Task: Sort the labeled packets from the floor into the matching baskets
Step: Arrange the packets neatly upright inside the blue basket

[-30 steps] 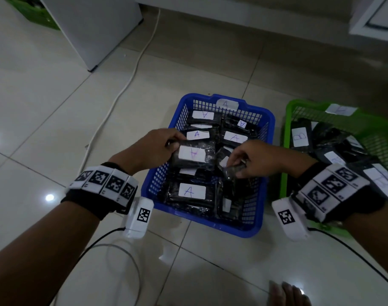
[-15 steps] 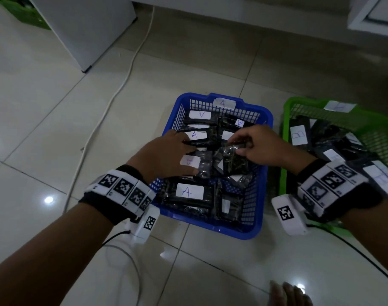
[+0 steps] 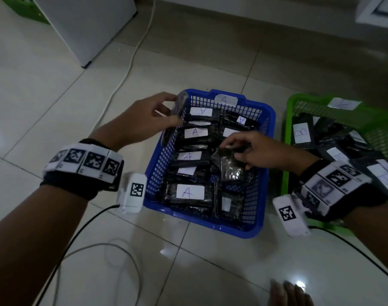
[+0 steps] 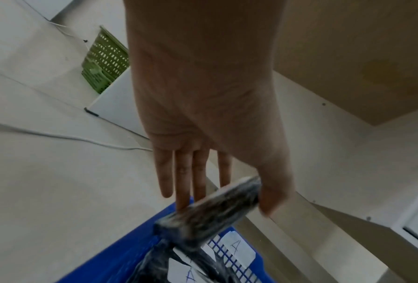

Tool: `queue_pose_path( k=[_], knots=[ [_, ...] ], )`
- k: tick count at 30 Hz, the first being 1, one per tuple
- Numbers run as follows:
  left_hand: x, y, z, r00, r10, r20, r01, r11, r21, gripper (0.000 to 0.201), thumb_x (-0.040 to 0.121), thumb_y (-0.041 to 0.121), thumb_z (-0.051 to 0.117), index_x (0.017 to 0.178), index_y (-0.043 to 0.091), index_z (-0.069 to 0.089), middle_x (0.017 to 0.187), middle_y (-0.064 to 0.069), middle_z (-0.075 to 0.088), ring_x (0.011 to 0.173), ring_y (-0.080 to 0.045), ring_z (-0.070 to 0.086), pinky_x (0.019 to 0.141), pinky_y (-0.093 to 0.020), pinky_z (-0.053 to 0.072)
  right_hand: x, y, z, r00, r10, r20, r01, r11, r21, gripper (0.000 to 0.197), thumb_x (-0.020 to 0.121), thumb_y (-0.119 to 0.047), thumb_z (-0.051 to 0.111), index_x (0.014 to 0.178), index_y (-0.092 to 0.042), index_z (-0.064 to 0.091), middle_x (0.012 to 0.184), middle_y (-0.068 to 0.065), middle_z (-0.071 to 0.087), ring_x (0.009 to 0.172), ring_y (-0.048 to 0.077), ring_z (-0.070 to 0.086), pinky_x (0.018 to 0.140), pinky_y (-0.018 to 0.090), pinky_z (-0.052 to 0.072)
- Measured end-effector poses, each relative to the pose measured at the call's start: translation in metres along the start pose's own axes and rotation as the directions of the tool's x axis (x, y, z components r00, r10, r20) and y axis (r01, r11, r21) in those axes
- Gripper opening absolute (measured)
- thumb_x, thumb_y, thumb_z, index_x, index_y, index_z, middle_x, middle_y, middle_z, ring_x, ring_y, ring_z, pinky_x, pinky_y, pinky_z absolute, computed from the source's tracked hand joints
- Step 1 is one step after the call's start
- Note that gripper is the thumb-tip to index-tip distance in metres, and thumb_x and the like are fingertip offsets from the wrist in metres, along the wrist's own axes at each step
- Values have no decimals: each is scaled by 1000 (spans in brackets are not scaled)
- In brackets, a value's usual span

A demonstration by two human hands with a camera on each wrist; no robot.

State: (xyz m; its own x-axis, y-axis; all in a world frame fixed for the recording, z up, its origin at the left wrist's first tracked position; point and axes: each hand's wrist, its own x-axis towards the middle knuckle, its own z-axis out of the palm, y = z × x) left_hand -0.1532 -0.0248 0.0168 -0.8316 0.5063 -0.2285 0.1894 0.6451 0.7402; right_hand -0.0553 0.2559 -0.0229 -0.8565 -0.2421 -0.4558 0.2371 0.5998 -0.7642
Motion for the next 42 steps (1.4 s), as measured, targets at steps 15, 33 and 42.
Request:
queue_pose_path(
  k=[15,33,42],
  knots=[
    [4,-8,61,920,175,352,-321,850,417,56,75,22,84,128,24,64,117,1,65,103,-15,60,82,-23,42,8,5,-8,994,-45,-99,19,967,-256,40,92,-1,56,118,-31,61,103,-4,57,86,1,54,65,17,42],
    [-8,6,44,968,-4,251,34,993,-113,20,99,25,62,119,25,65,106,5,73,91,-6,71,77,-20,58,-5,-26,21,969,-98,-228,104,994,13,16,87,-24,69,93,-11,62,77,6,71,60,19,71,58,33,60],
    [-34,17,46,851,-201,485,48,950,310,19,92,58,57,94,43,69,105,15,66,97,-10,63,81,-26,48,-8,-19,66,994,49,95,8,852,-523,48,72,-46,78,103,-13,64,85,0,65,78,15,60,70,33,55]
  ],
)
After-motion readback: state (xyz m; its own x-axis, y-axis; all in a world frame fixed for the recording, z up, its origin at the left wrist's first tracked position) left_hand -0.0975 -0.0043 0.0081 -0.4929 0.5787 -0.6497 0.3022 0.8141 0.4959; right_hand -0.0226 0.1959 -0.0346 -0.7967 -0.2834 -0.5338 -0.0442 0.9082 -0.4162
